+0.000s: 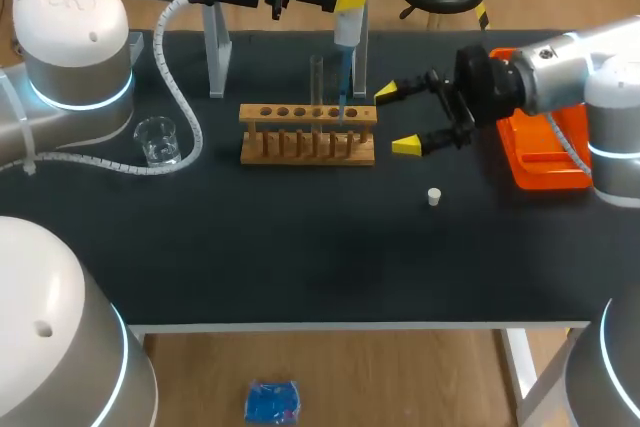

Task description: Invert the test tube, pick up the pipette, mount the tip to pipette, aspirate from beaker and dispense into the tube, eject the tip, return the pipette, and cap with the stopper.

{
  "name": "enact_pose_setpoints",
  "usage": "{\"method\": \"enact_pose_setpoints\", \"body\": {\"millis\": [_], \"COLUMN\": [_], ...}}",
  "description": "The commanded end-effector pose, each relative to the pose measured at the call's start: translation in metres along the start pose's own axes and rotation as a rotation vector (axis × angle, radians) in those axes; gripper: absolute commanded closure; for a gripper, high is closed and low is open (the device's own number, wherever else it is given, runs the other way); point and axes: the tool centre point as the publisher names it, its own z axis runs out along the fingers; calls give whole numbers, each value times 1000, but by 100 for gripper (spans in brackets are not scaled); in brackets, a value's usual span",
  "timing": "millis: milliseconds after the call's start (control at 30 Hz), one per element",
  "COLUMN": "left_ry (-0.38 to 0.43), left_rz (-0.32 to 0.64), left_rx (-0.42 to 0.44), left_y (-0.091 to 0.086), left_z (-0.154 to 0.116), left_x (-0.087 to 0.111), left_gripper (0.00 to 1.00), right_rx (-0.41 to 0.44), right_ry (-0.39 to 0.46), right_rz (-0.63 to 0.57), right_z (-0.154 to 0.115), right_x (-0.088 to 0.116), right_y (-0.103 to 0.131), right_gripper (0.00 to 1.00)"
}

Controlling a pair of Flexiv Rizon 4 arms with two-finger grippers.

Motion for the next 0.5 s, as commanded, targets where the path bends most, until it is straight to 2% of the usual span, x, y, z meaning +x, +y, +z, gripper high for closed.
{"method": "enact_pose_setpoints", "body": {"millis": [33,367,500], "left_ry": [0,0,-52], "left_rz": [2,2,-4], "left_rx": [5,5,-2], "left_y": [0,0,20], "left_z": [0,0,-31], "left_x": [0,0,-6], "left_gripper": [100,100,100], "right_rx": [4,4,4], "right_ry": [-3,-3,-3], "right_rz": [0,0,0], "right_z": [0,0,0], "right_x": [1,1,1], "right_y": [1,1,1], "right_gripper": [0,0,0]}}
